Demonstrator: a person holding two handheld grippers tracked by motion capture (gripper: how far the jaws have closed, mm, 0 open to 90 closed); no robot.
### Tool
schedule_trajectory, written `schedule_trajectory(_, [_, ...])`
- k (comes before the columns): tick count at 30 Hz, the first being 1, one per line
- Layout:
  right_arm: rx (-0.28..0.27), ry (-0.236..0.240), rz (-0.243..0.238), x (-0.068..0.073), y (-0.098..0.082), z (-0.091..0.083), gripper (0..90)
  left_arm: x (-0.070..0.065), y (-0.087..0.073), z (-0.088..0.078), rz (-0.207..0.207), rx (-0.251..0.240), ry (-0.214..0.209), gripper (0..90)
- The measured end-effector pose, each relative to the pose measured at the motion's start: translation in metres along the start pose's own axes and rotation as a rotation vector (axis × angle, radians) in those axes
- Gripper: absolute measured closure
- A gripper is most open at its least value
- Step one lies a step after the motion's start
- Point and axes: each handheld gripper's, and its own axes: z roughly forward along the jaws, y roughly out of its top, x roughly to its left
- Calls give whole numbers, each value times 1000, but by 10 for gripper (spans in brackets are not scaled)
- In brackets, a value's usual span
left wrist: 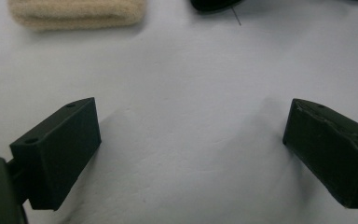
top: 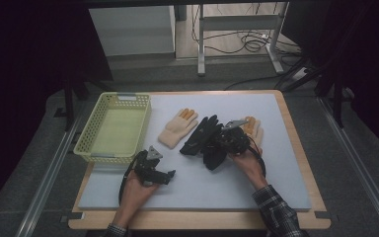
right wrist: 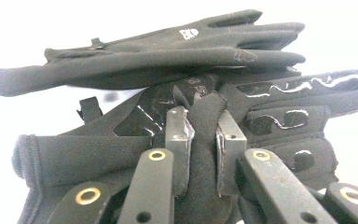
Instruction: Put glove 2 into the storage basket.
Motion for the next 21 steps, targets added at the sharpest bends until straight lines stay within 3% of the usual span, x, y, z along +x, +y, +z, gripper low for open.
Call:
schedule_trajectory(8, [-16, 71, -74, 13, -2, -45, 780, 0, 0, 0, 1, -2, 1, 38])
schedule_trajectory(15, [-52, 184, -170, 44, -15, -78, 776, 0, 0, 0, 1, 2, 0, 39])
schedule_trajectory(18, [-48, 223, -194, 57, -22, -77, 773, 0, 0, 0, -3, -4, 2, 39])
schedule_trajectory(21, [-28, 265, -194, 70, -34, -62, 756, 0, 0, 0, 0, -1, 1, 38])
